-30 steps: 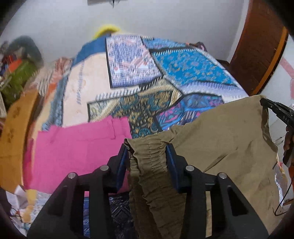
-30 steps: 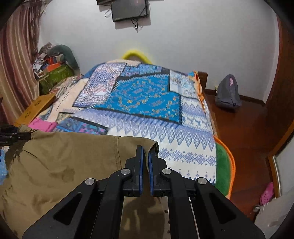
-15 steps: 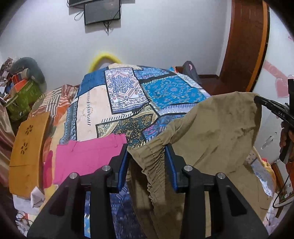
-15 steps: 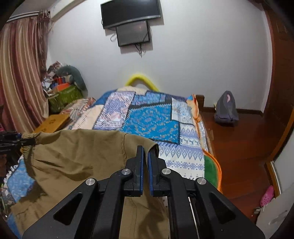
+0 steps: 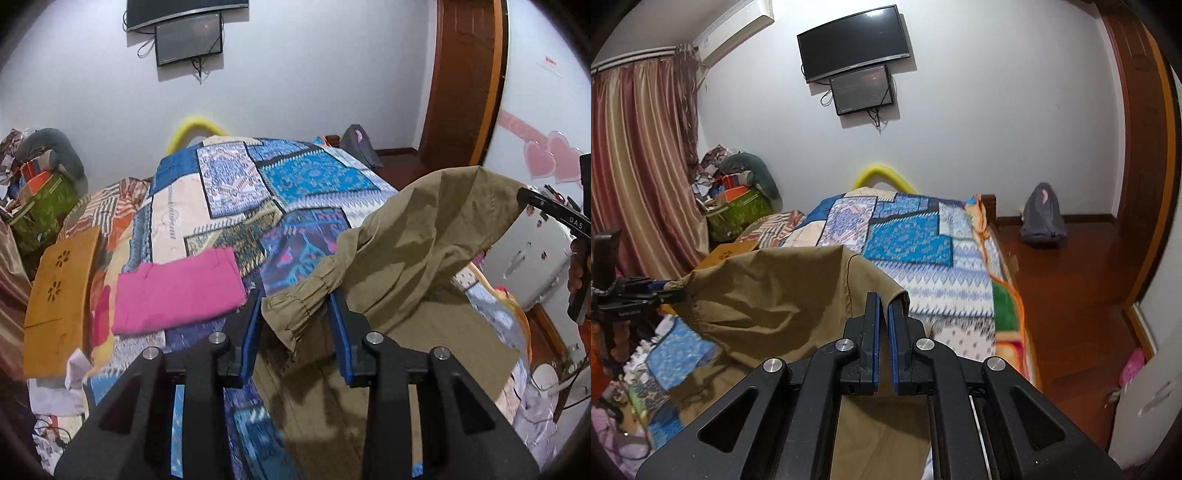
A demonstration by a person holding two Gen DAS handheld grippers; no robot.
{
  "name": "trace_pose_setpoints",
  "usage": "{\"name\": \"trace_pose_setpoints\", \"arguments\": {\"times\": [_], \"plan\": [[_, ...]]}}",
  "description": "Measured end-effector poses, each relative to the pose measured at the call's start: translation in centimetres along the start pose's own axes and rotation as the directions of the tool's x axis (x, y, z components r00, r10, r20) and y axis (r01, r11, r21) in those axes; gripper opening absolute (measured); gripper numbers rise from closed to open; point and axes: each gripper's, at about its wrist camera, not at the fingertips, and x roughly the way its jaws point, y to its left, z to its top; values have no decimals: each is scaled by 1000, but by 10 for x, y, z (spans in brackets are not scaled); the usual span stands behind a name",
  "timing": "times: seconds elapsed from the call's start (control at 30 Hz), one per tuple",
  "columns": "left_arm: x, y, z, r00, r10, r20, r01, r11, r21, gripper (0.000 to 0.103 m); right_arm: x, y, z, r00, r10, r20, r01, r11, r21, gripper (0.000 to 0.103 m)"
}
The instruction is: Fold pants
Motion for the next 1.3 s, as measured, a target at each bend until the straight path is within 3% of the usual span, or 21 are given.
{"name": "trace_pose_setpoints", "arguments": {"times": [0.2, 0.47, 0.67, 0.97, 1.3], "plan": [[-15, -8, -26, 999, -43, -24, 43, 999, 7, 12, -12, 0, -24, 1000, 3, -25, -2, 999, 38, 4], [-24, -12, -67, 996, -75, -49, 76, 997, 24, 9, -26, 7, -59, 998, -12, -55, 15, 999, 41, 4], [-26, -8, -91, 996, -61, -62, 61, 998, -4, 7, -35, 7, -80, 997, -9, -77, 14, 998, 59, 4], [-39, -9, -106, 998, -45, -39, 44, 999, -15, 0, -46, 3, -116, 992, -32, -122, 41, 996, 73, 4], [-52, 2, -114, 999, -25, -39, 24, 999, -22, 0, -55, 1, -142, 986, -48, -158, 61, 995, 81, 4]]}}
